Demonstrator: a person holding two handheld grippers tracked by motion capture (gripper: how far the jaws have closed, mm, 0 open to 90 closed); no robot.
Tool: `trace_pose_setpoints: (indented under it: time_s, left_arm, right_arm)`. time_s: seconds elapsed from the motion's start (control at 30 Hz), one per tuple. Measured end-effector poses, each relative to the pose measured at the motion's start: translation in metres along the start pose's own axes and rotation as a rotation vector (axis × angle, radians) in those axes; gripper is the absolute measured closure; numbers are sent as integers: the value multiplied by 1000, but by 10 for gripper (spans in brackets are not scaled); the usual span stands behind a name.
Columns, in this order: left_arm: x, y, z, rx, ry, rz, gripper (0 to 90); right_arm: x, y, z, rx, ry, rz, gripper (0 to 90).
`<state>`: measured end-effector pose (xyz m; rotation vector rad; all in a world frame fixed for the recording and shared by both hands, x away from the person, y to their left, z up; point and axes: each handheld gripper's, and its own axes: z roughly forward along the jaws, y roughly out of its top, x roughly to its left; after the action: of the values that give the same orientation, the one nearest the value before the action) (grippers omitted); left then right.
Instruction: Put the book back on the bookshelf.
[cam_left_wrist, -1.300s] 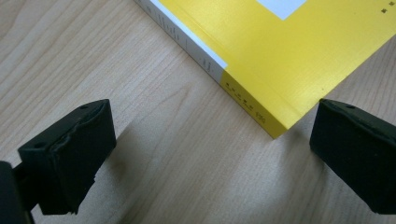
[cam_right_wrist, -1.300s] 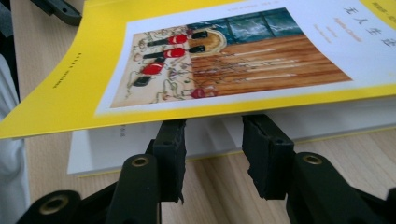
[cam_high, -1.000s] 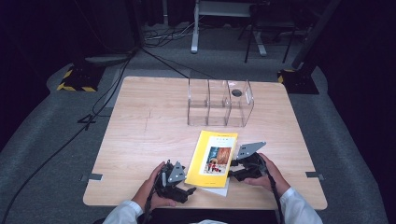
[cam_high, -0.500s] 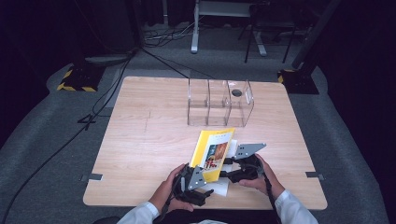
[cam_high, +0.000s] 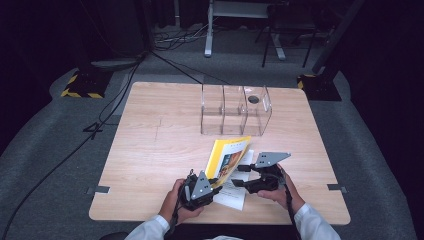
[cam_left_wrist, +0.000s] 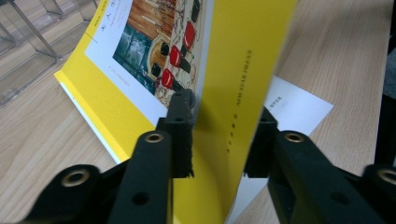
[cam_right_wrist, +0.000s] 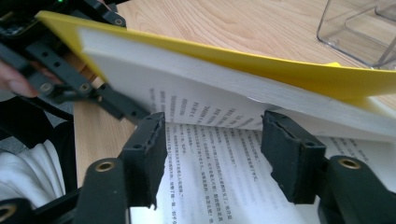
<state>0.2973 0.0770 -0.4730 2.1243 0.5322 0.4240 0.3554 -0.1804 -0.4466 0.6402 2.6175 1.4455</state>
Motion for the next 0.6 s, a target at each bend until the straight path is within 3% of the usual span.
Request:
trace_pose_setpoints:
  time_s: [0.2, 0.33, 0.43, 0.6]
  left_arm:
    - [8, -2, -3, 17, 3, 15, 782]
    - [14, -5, -7, 40, -3, 45, 814]
    - [20, -6, -9, 33, -28, 33, 823]
    - [29, -10, -14, 50, -68, 46, 823]
  right_arm:
    - [2, 0, -5, -8, 3, -40, 395]
    - [7, 4, -23, -53, 1, -128, 393]
    - [11, 11, -35, -106, -5, -190, 372]
    - [10, 20, -23, -70, -8, -289, 346]
